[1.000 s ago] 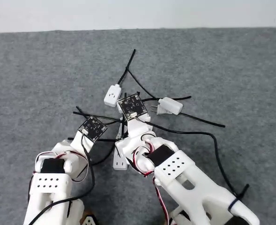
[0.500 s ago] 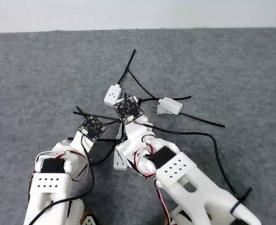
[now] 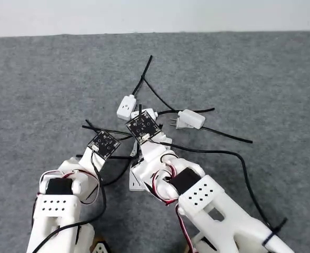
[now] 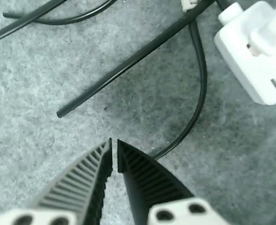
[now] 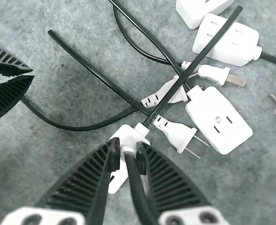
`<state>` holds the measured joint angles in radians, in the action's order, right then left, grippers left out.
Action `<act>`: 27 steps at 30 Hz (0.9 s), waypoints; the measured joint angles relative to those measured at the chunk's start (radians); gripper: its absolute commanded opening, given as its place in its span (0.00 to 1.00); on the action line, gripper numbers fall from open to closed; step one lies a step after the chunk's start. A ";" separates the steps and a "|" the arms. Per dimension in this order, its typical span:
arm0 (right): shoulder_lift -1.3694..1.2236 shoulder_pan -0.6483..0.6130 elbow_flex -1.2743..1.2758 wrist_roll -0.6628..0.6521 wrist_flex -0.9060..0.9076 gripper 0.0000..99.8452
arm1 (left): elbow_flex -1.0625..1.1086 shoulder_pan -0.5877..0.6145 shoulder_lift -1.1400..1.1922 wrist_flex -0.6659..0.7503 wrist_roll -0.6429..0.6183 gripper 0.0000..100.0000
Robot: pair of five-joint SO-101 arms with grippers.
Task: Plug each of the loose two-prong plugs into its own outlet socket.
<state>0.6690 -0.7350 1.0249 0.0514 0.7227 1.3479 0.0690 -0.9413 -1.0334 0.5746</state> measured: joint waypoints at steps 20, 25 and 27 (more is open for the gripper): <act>-0.199 -0.069 -0.103 -0.115 0.008 0.01 | 0.000 0.000 0.000 0.000 0.000 0.02; -0.292 -0.069 -0.160 -0.117 0.008 0.01 | 0.000 0.002 0.000 0.000 0.000 0.02; -0.293 -0.069 -0.161 -0.118 0.008 0.01 | 0.000 0.018 -0.003 0.000 0.000 0.02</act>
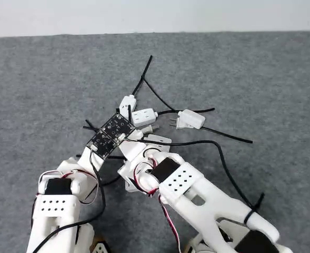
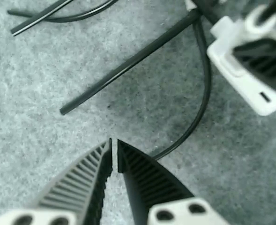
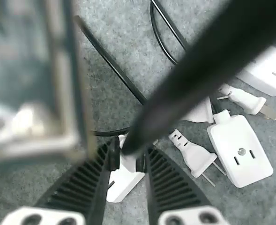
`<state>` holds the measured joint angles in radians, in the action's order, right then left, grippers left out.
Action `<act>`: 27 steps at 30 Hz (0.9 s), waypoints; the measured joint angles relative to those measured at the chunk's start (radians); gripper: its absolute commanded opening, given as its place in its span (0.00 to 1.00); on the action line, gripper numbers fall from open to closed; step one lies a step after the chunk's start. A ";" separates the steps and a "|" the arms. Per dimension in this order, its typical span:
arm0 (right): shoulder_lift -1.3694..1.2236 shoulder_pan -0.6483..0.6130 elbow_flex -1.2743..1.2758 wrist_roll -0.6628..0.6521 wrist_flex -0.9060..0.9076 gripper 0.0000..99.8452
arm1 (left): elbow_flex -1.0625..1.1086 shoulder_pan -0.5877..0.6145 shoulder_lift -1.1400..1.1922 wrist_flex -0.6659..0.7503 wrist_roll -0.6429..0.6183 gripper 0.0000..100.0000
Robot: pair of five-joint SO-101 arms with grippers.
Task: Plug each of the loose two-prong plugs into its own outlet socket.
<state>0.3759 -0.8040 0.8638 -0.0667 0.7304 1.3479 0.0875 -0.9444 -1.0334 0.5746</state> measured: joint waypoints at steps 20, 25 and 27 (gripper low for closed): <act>0.178 -0.006 -0.025 -0.032 0.183 0.01 | 0.000 0.009 0.000 0.000 0.000 0.02; 0.212 -0.008 -0.051 -0.032 0.241 0.01 | 0.000 0.009 0.000 0.000 0.000 0.02; 0.213 -0.008 -0.054 -0.041 0.241 0.01 | 0.000 0.009 0.000 0.000 0.000 0.02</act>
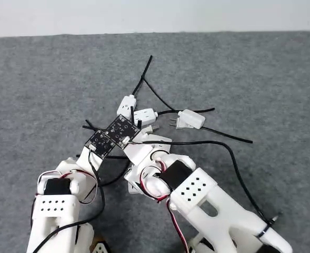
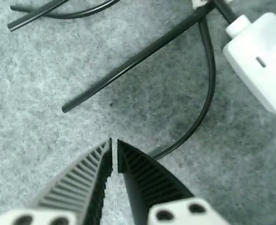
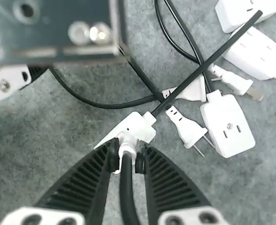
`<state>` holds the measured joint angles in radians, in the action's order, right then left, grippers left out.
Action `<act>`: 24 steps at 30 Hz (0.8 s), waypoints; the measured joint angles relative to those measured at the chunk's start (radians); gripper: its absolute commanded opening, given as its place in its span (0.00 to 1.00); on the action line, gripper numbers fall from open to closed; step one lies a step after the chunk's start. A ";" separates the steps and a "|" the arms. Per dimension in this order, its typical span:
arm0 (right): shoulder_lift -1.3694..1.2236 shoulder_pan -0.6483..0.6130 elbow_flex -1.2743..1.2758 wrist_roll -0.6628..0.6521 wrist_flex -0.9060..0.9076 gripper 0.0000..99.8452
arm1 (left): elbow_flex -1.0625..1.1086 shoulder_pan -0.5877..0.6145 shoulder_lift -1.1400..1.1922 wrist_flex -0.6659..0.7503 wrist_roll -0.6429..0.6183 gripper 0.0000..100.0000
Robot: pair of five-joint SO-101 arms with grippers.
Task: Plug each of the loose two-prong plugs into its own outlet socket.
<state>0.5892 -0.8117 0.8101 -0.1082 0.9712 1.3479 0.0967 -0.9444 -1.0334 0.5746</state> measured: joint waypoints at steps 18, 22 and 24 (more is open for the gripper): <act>0.002 -0.002 0.080 -0.107 -0.094 0.01 | 0.000 0.000 0.000 0.000 0.000 0.02; 0.002 0.000 0.080 -0.112 -0.100 0.01 | 0.000 0.000 0.000 0.000 0.000 0.02; 0.002 -0.002 0.089 -0.118 -0.112 0.01 | 0.000 0.000 0.000 0.000 0.000 0.02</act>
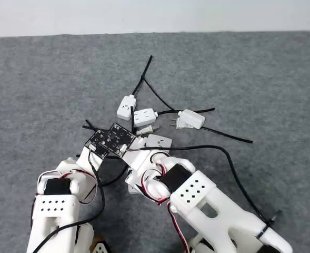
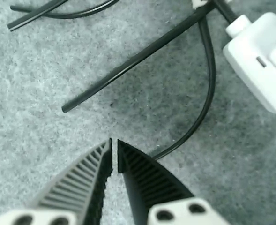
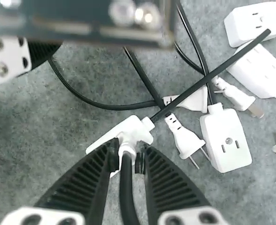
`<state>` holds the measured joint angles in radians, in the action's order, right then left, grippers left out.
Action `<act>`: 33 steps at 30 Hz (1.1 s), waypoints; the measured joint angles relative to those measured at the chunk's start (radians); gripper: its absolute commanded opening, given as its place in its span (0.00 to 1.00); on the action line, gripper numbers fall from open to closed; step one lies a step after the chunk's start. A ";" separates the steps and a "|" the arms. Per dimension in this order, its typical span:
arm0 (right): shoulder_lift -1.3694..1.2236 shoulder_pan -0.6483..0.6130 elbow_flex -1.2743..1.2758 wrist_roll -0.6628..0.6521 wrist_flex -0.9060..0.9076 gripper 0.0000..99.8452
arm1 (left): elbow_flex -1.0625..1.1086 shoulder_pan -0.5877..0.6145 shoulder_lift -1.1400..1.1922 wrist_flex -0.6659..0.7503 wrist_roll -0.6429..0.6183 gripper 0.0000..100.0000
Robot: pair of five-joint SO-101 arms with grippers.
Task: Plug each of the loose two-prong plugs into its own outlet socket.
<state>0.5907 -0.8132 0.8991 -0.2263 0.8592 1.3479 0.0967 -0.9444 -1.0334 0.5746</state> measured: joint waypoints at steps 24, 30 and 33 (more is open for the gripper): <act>0.002 0.002 0.078 -0.003 -0.089 0.01 | 0.000 0.000 0.000 0.000 0.000 0.02; 0.008 0.005 0.106 -0.029 -0.092 0.01 | 0.000 0.000 0.000 0.000 0.000 0.02; 0.008 0.005 0.129 -0.029 -0.101 0.01 | 0.000 0.000 0.000 0.000 0.000 0.02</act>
<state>0.5984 -0.8086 1.0280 -0.2555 0.7580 1.3479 0.0967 -0.9444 -1.0334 0.5746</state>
